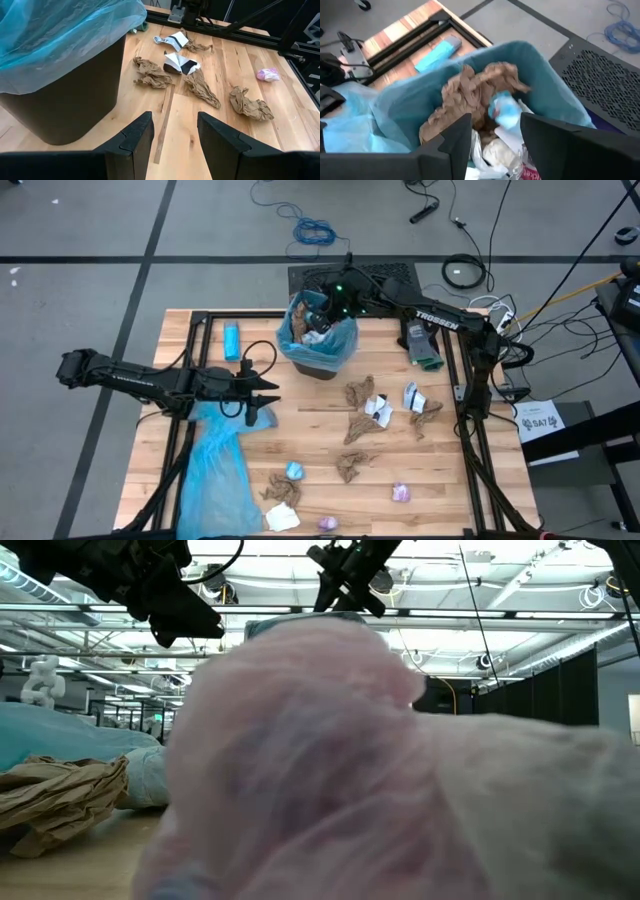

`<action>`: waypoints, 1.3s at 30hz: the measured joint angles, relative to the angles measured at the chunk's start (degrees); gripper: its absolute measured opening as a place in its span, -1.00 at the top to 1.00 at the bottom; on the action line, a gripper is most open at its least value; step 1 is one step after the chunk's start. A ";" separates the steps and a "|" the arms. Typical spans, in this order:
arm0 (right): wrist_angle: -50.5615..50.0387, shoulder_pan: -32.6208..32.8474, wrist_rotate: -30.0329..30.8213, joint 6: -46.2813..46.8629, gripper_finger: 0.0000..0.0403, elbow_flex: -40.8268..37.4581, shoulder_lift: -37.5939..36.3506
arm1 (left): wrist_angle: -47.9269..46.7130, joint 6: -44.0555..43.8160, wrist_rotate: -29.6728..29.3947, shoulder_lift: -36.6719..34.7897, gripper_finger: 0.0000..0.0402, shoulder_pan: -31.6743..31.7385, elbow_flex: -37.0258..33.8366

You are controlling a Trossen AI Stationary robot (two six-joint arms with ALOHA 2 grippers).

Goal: Place trash/remove bag and relplace
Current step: Put the blue plastic into the trash bin

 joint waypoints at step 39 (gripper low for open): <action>-11.56 33.61 23.25 37.03 0.21 -50.40 -36.68 | -20.55 -1.60 1.25 11.51 0.22 -11.14 17.22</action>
